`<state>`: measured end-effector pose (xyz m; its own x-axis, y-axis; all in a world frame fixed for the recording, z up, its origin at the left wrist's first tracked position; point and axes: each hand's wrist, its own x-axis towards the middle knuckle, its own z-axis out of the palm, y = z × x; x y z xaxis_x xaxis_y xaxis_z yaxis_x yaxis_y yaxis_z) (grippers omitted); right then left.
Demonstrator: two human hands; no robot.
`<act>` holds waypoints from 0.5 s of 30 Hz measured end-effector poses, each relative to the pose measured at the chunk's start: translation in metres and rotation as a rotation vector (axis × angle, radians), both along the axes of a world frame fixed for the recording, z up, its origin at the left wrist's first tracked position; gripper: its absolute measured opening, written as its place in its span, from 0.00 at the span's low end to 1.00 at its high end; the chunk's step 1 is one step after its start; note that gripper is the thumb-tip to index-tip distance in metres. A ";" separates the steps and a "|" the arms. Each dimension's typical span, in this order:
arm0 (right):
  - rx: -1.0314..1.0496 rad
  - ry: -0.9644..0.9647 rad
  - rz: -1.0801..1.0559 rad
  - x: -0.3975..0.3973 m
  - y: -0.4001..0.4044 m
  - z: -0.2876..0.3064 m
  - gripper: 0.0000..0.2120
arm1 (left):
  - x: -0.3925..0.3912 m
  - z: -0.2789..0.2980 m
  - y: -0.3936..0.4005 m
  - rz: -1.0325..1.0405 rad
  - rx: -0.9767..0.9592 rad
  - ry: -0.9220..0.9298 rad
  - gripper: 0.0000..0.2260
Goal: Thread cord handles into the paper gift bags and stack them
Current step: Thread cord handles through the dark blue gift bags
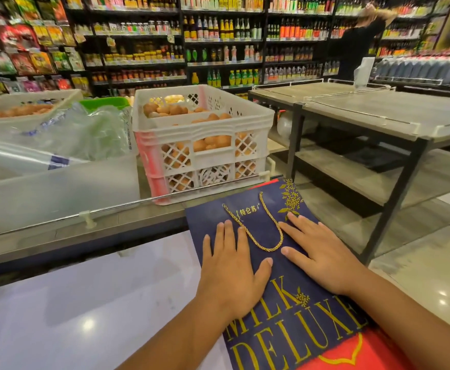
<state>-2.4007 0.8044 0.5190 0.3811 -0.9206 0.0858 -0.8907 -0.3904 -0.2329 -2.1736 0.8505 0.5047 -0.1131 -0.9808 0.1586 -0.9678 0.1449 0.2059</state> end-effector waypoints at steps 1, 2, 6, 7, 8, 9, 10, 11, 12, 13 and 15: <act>0.005 0.005 -0.001 0.001 -0.001 0.000 0.41 | 0.000 -0.001 -0.001 0.001 0.004 0.002 0.39; 0.010 0.012 -0.004 0.001 -0.001 0.001 0.41 | 0.001 -0.001 -0.002 0.002 0.010 0.006 0.39; 0.034 0.032 -0.002 0.001 -0.005 0.000 0.42 | 0.001 0.000 -0.003 -0.002 0.035 0.028 0.39; 0.039 0.037 -0.001 0.001 -0.005 -0.001 0.43 | 0.001 0.000 -0.003 -0.003 0.038 0.034 0.39; 0.040 0.039 0.000 0.000 -0.006 -0.001 0.45 | 0.001 0.001 -0.003 -0.002 0.041 0.041 0.39; 0.038 0.039 -0.002 -0.001 -0.006 -0.002 0.47 | 0.001 0.002 -0.003 -0.002 0.048 0.046 0.40; 0.034 0.039 -0.005 -0.002 -0.006 -0.002 0.47 | 0.001 0.003 -0.003 -0.002 0.056 0.048 0.40; 0.028 0.043 -0.009 -0.002 -0.005 -0.002 0.47 | 0.001 0.005 -0.003 -0.005 0.065 0.048 0.40; 0.020 0.051 -0.014 -0.002 -0.003 -0.002 0.46 | 0.001 0.006 -0.002 -0.009 0.074 0.048 0.40; 0.010 0.059 -0.020 -0.002 -0.001 -0.002 0.45 | 0.002 0.007 -0.002 -0.013 0.081 0.047 0.41; -0.020 0.077 -0.034 0.000 0.001 0.000 0.43 | 0.004 0.010 0.000 -0.018 0.085 0.049 0.41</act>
<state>-2.4012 0.8057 0.5189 0.3555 -0.9316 0.0763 -0.9185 -0.3633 -0.1559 -2.1700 0.8505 0.5143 -0.1249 -0.9889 0.0807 -0.9536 0.1421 0.2654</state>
